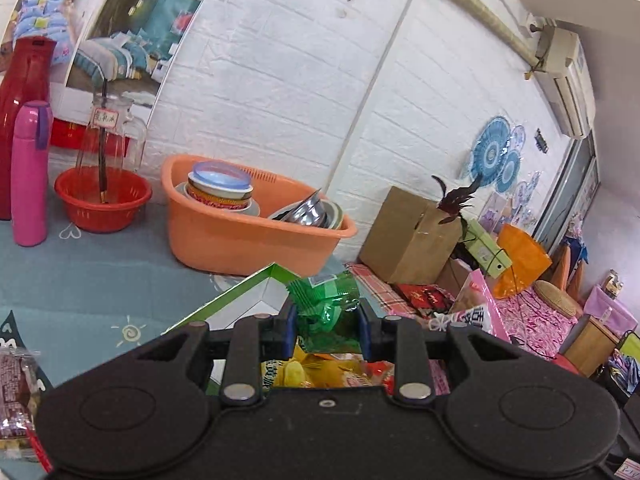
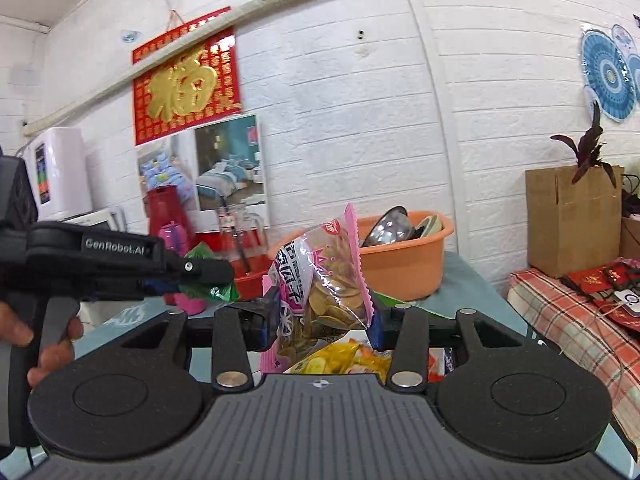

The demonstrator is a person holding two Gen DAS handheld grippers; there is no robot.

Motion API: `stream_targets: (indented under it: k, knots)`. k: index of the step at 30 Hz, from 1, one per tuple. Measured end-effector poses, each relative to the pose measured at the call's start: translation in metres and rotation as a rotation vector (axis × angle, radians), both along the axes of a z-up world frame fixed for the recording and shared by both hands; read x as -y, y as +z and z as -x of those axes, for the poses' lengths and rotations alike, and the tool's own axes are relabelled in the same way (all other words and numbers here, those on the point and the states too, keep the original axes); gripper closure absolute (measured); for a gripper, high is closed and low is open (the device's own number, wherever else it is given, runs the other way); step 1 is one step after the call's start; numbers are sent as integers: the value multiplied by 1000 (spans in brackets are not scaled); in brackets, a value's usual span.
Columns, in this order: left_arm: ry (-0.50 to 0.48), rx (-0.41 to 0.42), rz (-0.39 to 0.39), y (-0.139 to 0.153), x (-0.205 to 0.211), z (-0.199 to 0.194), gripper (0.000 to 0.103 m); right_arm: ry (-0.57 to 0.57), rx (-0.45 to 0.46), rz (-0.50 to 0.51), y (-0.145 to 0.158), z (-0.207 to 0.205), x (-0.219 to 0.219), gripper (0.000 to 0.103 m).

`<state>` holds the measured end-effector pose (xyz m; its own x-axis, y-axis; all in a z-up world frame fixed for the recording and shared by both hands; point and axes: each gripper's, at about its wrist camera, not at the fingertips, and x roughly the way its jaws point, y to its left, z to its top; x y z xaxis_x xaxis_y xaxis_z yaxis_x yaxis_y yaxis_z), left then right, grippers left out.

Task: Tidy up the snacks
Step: 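Carry both items over the green box and open both tools, then move the right tool to the white packet and close on it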

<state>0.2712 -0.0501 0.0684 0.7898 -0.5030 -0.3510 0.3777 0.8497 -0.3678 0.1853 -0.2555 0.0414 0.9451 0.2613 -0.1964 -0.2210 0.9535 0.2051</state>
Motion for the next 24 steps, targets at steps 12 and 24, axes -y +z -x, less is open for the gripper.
stream_targets:
  k: [12,24]
  knots:
    - [43,-134,-61,-55,0,-60,0,-21,-201,116,-40,-76,-16,0]
    - [42,-98,-88,-37,-2,-25,0,-2,-157,99,-31,-43,-8,0]
